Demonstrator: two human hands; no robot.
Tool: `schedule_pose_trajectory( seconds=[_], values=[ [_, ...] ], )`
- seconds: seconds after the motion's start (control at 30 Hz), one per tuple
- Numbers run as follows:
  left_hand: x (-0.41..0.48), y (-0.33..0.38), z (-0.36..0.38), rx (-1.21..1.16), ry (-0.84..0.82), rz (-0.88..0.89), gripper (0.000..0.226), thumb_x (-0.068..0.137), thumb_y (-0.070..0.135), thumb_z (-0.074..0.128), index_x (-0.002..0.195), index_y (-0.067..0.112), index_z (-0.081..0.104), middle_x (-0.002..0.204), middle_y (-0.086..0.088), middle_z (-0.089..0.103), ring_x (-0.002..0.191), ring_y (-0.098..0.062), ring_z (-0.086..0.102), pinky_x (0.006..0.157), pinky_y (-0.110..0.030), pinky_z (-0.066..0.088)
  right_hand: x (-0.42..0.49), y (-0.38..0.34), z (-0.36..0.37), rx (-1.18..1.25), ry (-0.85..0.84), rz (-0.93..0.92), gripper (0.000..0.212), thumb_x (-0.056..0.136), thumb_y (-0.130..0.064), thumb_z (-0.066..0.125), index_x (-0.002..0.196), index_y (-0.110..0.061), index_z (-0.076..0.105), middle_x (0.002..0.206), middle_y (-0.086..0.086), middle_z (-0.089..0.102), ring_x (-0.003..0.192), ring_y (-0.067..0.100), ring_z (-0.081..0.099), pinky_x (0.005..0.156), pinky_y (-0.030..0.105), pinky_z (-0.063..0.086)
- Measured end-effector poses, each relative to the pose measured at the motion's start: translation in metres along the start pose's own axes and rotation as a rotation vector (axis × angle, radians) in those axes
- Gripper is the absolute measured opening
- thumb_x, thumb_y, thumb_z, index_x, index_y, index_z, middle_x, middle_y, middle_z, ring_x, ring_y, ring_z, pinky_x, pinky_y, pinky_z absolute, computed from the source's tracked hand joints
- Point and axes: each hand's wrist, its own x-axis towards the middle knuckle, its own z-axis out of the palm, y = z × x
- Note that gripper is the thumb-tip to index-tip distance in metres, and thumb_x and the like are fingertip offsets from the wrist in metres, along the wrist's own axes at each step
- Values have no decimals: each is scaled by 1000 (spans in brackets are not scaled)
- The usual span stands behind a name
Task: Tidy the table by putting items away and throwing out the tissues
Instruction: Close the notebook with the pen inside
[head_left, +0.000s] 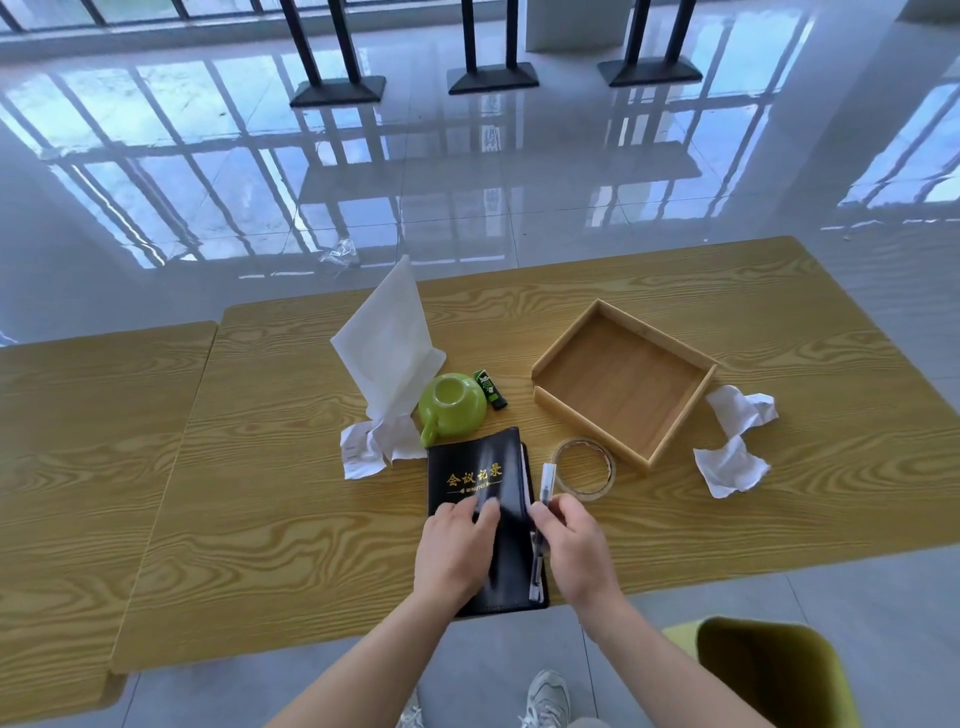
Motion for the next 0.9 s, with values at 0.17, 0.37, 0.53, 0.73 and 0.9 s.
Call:
schedule_pose_trajectory(
  seconds=[0.17, 0.37, 0.53, 0.73, 0.9],
  values=[
    [4, 20, -24, -286, -145, -135, 94, 60, 95, 44, 117, 23, 64, 117, -6, 65, 109, -22, 58, 98, -42, 45, -6, -6, 9, 454, -173, 83, 27, 102, -18, 46, 105, 7, 56, 107, 11, 75, 108, 26, 68, 102, 50, 44],
    [2, 11, -50, -353, -61, -158, 33, 70, 51, 75, 96, 34, 63, 93, 9, 71, 88, -12, 65, 79, -39, 56, -6, -11, 21, 721, -360, 170, 26, 101, -19, 45, 106, -1, 63, 118, 21, 69, 117, 32, 64, 105, 48, 44],
    [-2, -7, -78, -359, -28, -121, 9, 82, 26, 67, 91, 26, 68, 82, 7, 75, 80, -15, 71, 79, -46, 59, 4, -15, 35, 643, -457, 220, 30, 102, -19, 48, 116, 6, 58, 115, 20, 71, 109, 31, 68, 95, 47, 53],
    [-9, -25, -97, -292, 101, -112, 8, 82, 22, 61, 87, 21, 67, 81, 3, 74, 78, -20, 70, 77, -50, 58, 31, -15, 49, -49, -160, 173, 17, 93, -22, 64, 85, -9, 71, 74, 6, 71, 60, 15, 66, 60, 32, 58],
    [-11, -26, -94, -206, 170, -57, 16, 83, 25, 59, 84, 10, 63, 76, -3, 71, 73, -26, 66, 69, -45, 54, 41, -20, 76, -555, -193, 44, 25, 87, -32, 68, 81, -8, 69, 77, 8, 73, 75, 25, 69, 70, 38, 56]
  ],
)
